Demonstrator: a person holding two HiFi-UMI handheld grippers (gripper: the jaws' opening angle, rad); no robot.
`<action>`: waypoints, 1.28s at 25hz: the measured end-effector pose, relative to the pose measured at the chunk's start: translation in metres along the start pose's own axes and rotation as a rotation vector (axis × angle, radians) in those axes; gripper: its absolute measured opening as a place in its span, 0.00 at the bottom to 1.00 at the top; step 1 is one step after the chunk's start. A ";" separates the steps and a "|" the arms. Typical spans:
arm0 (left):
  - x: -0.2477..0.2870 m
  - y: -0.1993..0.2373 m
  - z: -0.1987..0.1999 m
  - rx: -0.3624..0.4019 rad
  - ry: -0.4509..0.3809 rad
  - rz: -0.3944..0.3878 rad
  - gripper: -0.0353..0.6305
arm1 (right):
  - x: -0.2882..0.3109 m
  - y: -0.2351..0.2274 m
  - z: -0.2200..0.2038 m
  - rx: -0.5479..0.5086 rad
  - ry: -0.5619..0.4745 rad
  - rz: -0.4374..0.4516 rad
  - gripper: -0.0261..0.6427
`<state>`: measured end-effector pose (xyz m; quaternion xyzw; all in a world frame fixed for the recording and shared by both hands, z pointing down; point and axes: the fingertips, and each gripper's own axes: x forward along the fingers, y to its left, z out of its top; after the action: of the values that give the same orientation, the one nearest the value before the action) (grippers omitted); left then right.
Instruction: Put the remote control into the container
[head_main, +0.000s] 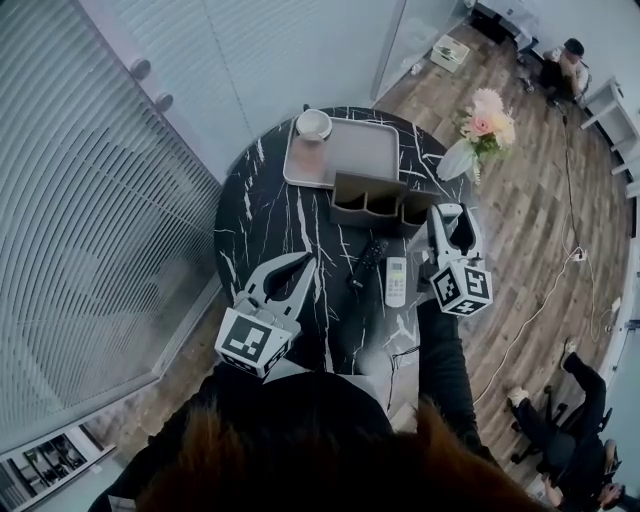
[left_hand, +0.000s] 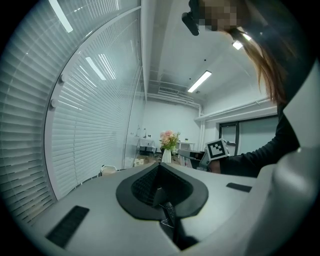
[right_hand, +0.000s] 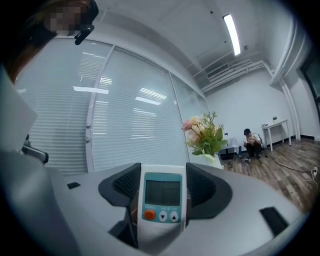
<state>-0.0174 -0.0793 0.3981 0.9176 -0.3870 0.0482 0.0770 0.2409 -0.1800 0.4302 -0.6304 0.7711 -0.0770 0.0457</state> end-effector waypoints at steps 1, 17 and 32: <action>0.000 0.000 0.000 0.000 0.000 0.000 0.05 | 0.005 -0.002 0.005 0.006 -0.028 -0.012 0.44; 0.001 0.008 -0.004 -0.009 0.016 0.014 0.05 | 0.049 -0.053 0.004 0.100 -0.160 -0.189 0.44; 0.006 0.009 -0.008 -0.011 0.033 0.007 0.05 | 0.055 -0.045 -0.059 0.049 -0.007 -0.208 0.44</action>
<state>-0.0203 -0.0882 0.4072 0.9149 -0.3891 0.0616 0.0881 0.2637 -0.2386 0.4976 -0.7060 0.6992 -0.0979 0.0557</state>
